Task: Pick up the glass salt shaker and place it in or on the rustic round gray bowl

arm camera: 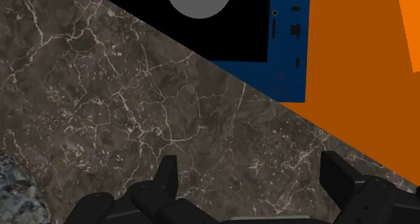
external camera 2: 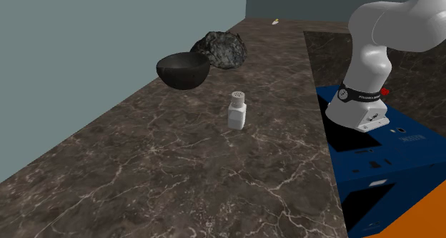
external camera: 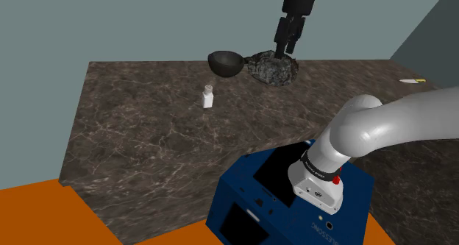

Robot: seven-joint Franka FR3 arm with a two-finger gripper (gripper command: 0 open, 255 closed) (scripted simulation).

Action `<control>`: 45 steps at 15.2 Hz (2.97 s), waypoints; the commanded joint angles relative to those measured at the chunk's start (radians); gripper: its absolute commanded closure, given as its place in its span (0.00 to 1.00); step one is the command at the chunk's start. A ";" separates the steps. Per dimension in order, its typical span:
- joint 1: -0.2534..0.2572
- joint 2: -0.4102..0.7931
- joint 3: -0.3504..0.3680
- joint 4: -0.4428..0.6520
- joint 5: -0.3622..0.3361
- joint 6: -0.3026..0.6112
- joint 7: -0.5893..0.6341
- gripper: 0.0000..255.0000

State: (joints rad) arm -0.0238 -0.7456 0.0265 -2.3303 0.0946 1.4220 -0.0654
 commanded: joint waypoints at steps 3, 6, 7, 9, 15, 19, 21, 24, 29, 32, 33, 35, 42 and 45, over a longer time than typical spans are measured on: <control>0.003 0.063 0.015 0.001 0.012 0.055 0.015 0.00; 0.006 0.163 0.038 0.013 0.026 0.133 0.038 0.00; 0.007 0.198 0.045 0.019 0.030 0.158 0.045 0.00; 0.010 0.269 0.058 0.037 0.037 0.206 0.060 0.00; 0.016 0.496 0.093 0.121 0.046 0.329 0.105 0.00; 0.022 0.653 0.110 0.203 0.042 0.390 0.137 0.00; 0.026 0.732 0.116 0.252 0.037 0.415 0.153 0.00; 0.032 0.807 0.121 0.289 0.032 0.446 0.168 0.00; 0.036 0.817 0.125 0.232 0.035 0.513 0.166 0.00; 0.037 0.821 0.126 0.215 0.036 0.534 0.166 0.00; 0.037 0.821 0.126 0.215 0.036 0.534 0.166 0.00; 0.037 0.821 0.126 0.215 0.036 0.534 0.166 0.00; 0.037 0.821 0.126 0.215 0.036 0.534 0.166 1.00; 0.037 0.821 0.126 0.215 0.036 0.534 0.166 1.00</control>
State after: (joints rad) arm 0.0135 0.0754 0.1523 -2.1148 0.1307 1.9559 0.1008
